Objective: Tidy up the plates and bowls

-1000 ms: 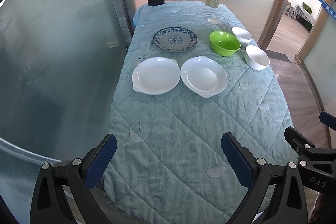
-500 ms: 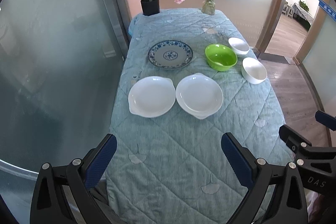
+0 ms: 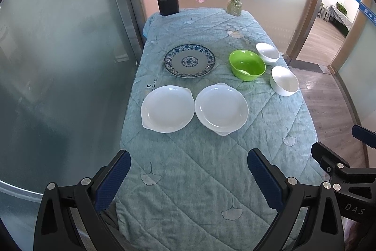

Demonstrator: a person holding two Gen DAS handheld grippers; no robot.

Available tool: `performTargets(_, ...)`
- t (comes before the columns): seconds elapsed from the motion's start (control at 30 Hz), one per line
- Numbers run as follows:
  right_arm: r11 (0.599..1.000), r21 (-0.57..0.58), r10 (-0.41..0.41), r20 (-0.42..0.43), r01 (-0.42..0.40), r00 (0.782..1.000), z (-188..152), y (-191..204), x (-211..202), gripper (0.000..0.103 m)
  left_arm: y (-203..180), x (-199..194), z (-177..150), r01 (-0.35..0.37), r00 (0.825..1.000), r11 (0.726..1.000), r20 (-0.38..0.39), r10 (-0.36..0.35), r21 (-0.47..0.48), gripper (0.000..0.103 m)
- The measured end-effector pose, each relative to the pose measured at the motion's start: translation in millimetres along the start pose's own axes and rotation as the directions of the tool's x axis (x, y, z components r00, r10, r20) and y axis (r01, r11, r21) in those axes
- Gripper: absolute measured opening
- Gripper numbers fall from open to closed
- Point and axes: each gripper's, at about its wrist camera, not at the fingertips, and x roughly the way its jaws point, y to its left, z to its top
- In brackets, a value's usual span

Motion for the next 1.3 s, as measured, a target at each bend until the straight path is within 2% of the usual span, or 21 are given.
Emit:
performTargets(0.5, 1.0, 0.015, 0.024, -0.022, -0.024, 0.999, 3.0, -2.8, 7.6, 0.102, 4.7, 4.5, 3.2, -0.01, 1.0, 1.0, -0.007, 0.01, -0.01, 0.1)
performTargets(0.63, 0.998, 0.009, 0.056, -0.037, -0.056, 0.998, 4.6, -1.3, 13.6, 0.102, 7.5, 10.7, 6.0, -0.012, 1.0, 1.0, -0.015, 0.012, -0.01, 0.1)
performTargets(0.83, 0.997, -0.001, 0.082, -0.036, -0.083, 0.996, 21.1, -4.1, 19.2, 0.102, 13.3, 20.6, 28.3, -0.007, 1.0, 1.0, -0.008, 0.008, 0.015, 0.1)
performTargets(0.93, 0.993, -0.026, 0.113, -0.005, -0.113, 0.994, 49.0, -10.1, 16.9, 0.102, 26.5, 20.2, 64.2, 0.006, 1.0, 1.0, 0.013, -0.007, 0.016, 0.1)
performTargets(1.0, 0.991, -0.04, 0.129, 0.031, -0.128, 0.991, 78.2, -17.0, 11.6, 0.102, 39.5, 17.0, 100.9, 0.008, 0.999, 1.0, 0.042, -0.009, 0.022, 0.1)
performTargets(1.2, 0.98, -0.075, 0.191, 0.118, -0.183, 0.974, 195.4, -40.4, -0.4, 0.102, 85.6, 19.3, 217.7, 0.032, 0.996, 0.999, 0.087, -0.032, 0.004, 0.1)
performTargets(1.3, 0.972, -0.077, 0.229, 0.121, -0.221, 0.966, 258.0, -50.0, 3.3, 0.102, 110.1, 35.0, 276.9, 0.052, 0.996, 0.998, 0.079, -0.05, -0.024, 0.1)
